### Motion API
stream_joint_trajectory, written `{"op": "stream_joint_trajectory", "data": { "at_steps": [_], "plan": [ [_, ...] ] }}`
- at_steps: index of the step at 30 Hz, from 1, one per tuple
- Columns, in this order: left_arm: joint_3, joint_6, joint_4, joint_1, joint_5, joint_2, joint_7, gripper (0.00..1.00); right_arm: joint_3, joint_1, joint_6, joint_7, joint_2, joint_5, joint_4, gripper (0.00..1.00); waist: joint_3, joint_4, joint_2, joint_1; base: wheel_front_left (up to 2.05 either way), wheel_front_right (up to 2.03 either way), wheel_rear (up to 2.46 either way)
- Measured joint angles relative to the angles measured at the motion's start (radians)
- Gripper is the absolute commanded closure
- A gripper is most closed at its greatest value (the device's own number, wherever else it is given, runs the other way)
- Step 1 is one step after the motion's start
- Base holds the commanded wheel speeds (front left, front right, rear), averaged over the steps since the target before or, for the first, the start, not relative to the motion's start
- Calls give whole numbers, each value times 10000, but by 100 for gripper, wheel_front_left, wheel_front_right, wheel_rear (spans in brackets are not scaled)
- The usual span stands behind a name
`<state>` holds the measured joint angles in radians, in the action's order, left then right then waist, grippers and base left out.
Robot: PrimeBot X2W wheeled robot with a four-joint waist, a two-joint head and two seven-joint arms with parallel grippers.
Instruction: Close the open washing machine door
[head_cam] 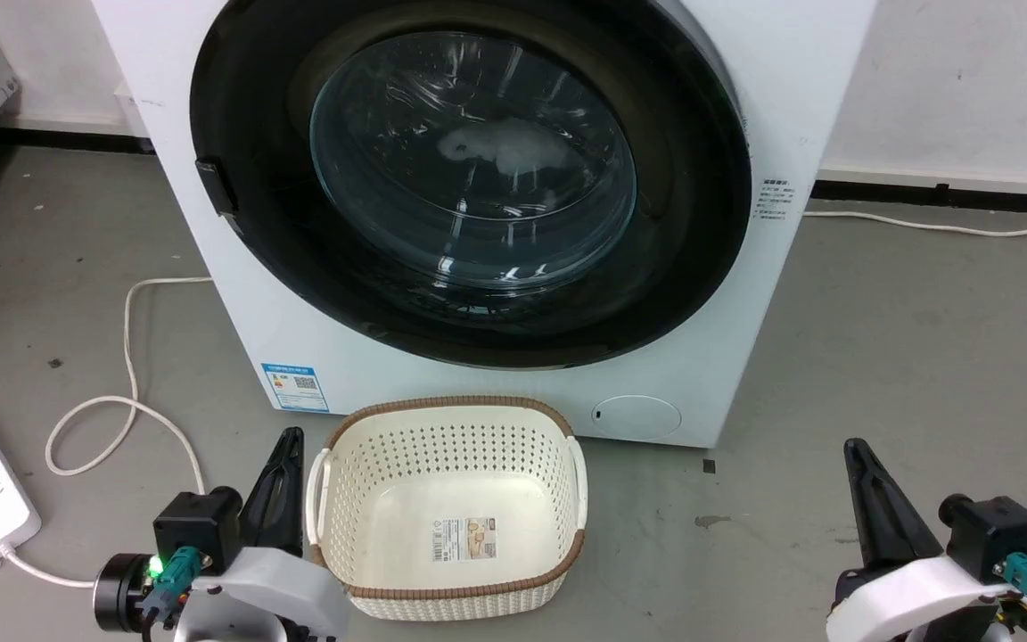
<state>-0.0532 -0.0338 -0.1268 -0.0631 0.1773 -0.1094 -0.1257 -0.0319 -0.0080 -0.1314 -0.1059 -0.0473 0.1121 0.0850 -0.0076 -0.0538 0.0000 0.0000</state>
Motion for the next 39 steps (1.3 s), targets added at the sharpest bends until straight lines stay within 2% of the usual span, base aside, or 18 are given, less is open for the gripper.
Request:
{"op": "stream_joint_trajectory", "data": {
  "at_steps": [39],
  "plan": [
    [249, 142, 587, 234, -800, 291, 614, 100, 140, 0, 0, 523, 0, -516, -374, 100, 38, 268, 0, 0, 0, 0, 0]
  ]
}}
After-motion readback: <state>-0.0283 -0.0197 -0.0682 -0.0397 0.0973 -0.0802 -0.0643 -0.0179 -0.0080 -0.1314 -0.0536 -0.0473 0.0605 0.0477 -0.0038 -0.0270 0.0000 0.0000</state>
